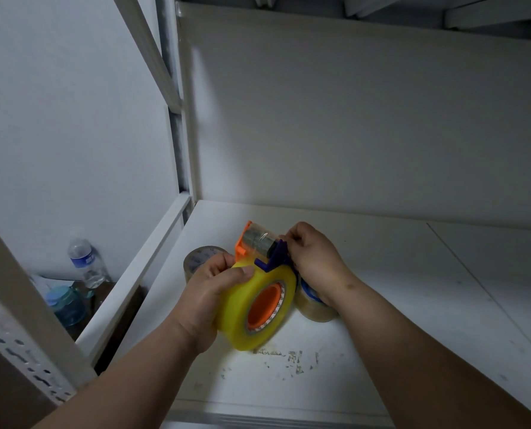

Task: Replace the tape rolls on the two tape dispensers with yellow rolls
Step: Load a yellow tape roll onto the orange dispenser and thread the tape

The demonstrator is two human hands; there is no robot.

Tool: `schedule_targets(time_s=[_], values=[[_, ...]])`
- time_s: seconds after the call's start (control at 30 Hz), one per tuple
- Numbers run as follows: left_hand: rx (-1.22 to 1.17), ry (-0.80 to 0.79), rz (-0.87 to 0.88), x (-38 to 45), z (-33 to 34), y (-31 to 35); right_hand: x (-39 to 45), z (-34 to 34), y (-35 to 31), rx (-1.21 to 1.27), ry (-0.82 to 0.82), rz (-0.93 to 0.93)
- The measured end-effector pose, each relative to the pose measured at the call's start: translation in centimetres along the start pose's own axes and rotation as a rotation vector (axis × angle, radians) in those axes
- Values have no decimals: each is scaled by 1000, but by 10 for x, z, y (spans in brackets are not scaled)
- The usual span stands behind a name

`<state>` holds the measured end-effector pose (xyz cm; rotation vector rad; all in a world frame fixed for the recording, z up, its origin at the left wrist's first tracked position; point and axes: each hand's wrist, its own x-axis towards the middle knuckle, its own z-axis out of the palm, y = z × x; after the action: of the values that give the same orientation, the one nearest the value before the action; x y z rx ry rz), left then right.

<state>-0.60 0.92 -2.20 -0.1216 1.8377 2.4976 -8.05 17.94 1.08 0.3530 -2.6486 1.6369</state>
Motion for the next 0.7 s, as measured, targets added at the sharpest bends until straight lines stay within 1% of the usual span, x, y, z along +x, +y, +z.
schedule_targets(time_s=[0.1, 0.17, 0.27, 0.33, 0.4, 0.47, 0.5, 0.53, 0.57, 0.6, 0.63, 0.67, 0.7], values=[[-14, 23, 9, -2, 2, 0, -2, 2, -1, 54, -52, 66], [-20, 34, 6, -2, 2, -2, -5, 2, -1, 188, -76, 157], [-8, 27, 3, -2, 1, -5, -7, 1, 5, 480, -136, 300], [1, 18, 6, -1, 0, -8, -9, 4, 8, 515, -124, 351], [-2, 10, 3, -1, -2, -13, -11, 9, 11, 453, -94, 356], [-1, 13, 3, 0, -4, -17, -13, 11, 11, 278, -88, 275], [1, 17, 2, 0, -5, -18, -12, 9, 11, 118, -83, 189], [2, 21, 2, 0, -5, -19, -12, 6, 10, -75, -42, 84], [1, 25, 1, 0, -6, -19, -12, 4, 8, -246, 36, -39], [0, 30, -1, 0, -6, -19, -15, 2, 3, -316, 126, -158], [-2, 34, -4, 0, -7, -19, -19, 1, -2, -285, 191, -247], [-4, 37, -8, 1, -8, -19, -23, 2, -8, -200, 201, -303], [-11, 41, -11, 1, -8, -19, -28, 3, -13, -103, 146, -324]])
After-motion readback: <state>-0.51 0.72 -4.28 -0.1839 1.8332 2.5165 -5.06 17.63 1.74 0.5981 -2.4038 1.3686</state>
